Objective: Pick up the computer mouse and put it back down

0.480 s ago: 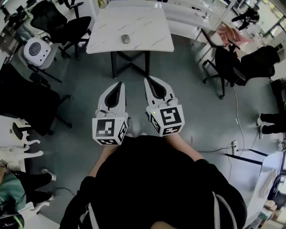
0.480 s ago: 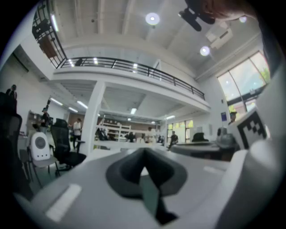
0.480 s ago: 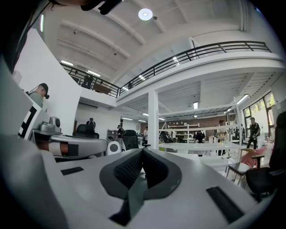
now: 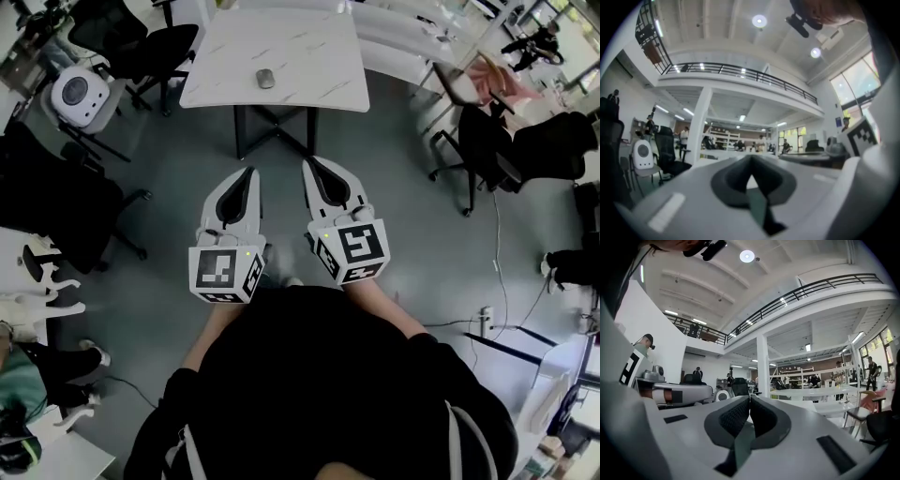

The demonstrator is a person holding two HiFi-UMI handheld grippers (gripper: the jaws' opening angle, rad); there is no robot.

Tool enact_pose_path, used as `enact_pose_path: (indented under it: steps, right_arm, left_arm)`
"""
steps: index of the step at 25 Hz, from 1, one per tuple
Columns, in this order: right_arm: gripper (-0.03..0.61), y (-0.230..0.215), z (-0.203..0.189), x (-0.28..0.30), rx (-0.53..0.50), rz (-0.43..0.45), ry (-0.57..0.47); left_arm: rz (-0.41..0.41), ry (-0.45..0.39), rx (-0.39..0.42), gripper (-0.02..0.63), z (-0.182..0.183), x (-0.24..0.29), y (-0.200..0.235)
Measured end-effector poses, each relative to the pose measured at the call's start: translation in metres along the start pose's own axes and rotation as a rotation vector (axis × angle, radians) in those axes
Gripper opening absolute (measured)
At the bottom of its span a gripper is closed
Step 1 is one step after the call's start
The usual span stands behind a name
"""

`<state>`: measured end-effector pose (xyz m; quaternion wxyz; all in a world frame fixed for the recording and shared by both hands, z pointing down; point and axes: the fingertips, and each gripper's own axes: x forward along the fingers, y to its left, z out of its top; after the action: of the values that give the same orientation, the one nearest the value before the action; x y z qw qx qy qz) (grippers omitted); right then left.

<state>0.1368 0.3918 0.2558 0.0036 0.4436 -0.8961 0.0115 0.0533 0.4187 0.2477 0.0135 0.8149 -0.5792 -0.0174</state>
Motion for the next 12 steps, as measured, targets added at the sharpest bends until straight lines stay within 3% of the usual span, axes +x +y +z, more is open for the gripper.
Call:
enact_pose_path:
  steps: [12]
  right_arm:
    - [0.02,-0.031,-0.014,0.063,0.014,-0.006,0.02]
  left_arm:
    - [0.016,0.008,-0.028,0.006,-0.013,0.055,0.05]
